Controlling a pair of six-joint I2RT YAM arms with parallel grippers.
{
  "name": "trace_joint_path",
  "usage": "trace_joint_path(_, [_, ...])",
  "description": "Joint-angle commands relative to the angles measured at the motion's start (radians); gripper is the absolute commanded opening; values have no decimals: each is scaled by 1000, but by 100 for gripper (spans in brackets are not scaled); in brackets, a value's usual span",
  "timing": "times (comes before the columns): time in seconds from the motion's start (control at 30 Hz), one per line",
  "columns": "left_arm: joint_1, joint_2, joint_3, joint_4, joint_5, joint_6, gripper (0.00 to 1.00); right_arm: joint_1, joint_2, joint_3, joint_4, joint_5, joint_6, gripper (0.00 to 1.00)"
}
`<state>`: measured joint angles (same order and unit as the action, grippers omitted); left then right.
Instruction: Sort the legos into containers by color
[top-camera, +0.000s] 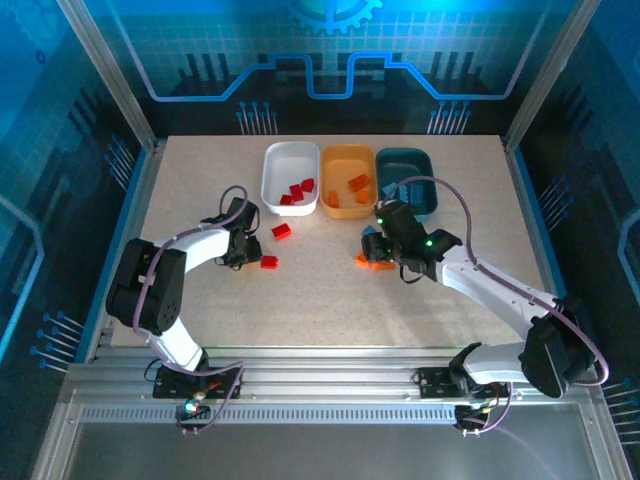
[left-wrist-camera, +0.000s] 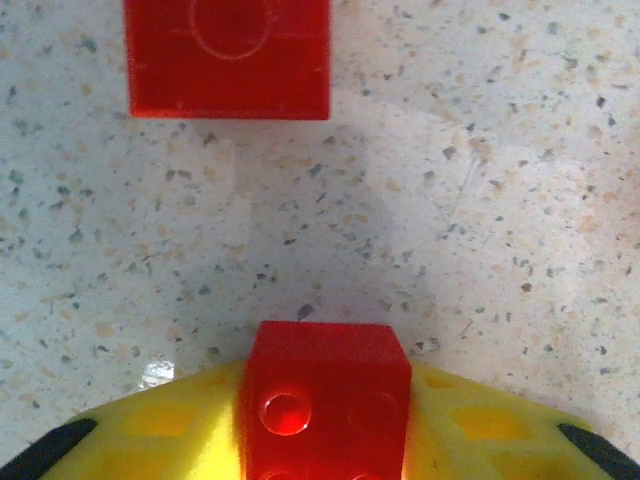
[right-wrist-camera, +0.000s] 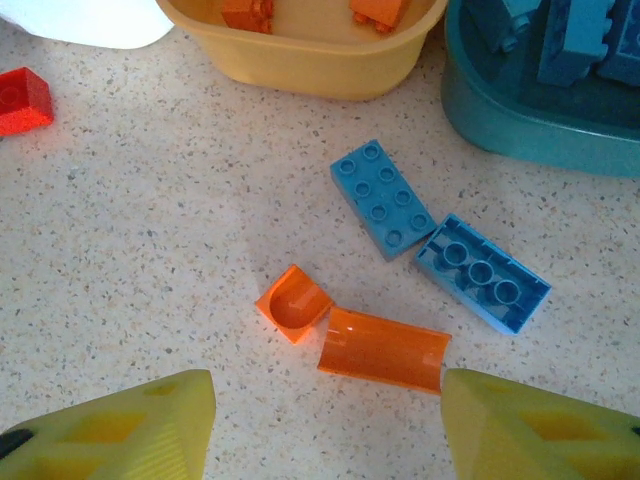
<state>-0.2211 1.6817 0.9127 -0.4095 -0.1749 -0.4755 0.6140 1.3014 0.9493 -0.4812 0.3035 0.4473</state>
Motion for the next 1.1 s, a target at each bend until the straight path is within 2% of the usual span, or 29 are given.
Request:
trace_joint_path(0.0, [-16, 11, 16, -55, 12, -12, 32, -3, -30, -17, -17, -1, 18, 62])
trace_joint_path(0.1, [-25, -7, 33, -70, 7, -9, 24, -2, -40, -24, -20, 8, 16, 62])
trace_joint_path(0.3, [-73, -68, 109, -139, -1, 1, 21, -3, -42, -40, -16, 11, 22, 62])
trace_joint_path(0.47, [-111, -42, 324, -200, 28, 28, 22, -8, -37, -64, 4, 13, 35, 62])
trace_joint_path(0.6, [-115, 87, 546, -240, 62, 64, 22, -25, -29, -102, 19, 14, 46, 62])
trace_joint_path(0.87, [-107, 467, 1004, -353, 98, 119, 25, -84, -52, -163, 11, -2, 55, 62])
trace_joint_path(1.07, [-72, 610, 1183, -393, 140, 101, 26, -158, -109, -196, -13, -4, 43, 65])
